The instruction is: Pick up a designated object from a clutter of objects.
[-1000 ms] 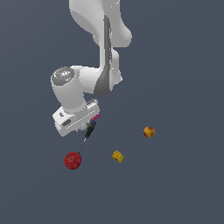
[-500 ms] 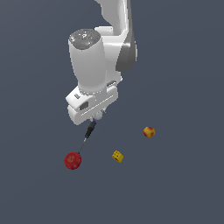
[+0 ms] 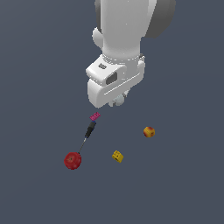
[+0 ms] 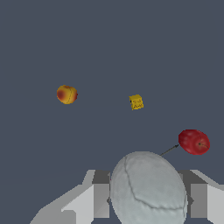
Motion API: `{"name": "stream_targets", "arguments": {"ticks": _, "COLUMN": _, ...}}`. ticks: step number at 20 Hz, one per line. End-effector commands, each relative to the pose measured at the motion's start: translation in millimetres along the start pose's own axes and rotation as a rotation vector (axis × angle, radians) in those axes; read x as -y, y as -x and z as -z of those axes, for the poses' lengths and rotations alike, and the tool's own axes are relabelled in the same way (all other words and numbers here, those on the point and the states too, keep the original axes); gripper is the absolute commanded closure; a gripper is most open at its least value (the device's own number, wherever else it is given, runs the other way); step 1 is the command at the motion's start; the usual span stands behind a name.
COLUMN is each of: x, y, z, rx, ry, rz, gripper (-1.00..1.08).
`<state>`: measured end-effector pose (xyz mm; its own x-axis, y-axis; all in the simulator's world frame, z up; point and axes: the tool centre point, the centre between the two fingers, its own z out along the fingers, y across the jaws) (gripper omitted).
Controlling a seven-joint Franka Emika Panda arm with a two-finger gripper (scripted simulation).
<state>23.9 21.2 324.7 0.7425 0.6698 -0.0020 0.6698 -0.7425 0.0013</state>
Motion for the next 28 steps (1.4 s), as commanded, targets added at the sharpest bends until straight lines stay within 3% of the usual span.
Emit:
{"name": "stream_targets", "arguments": {"ticks": 1, "x": 14, "y": -15, "z": 25, "rx": 0.0, "ry": 0.0, "rz": -0.001, "gripper": 1.08}}
{"name": "stream_targets", "arguments": {"ticks": 13, "x": 54, "y": -66, "z": 104, "rx": -0.002, "ry": -0.001, "rz": -0.003, "gripper": 1.08}}
{"name": "stream_targets", "arguments": {"ticks": 28, "x": 62, "y": -79, "z": 123, "rx": -0.002, "ry": -0.001, "rz": -0.003, "gripper": 1.08}}
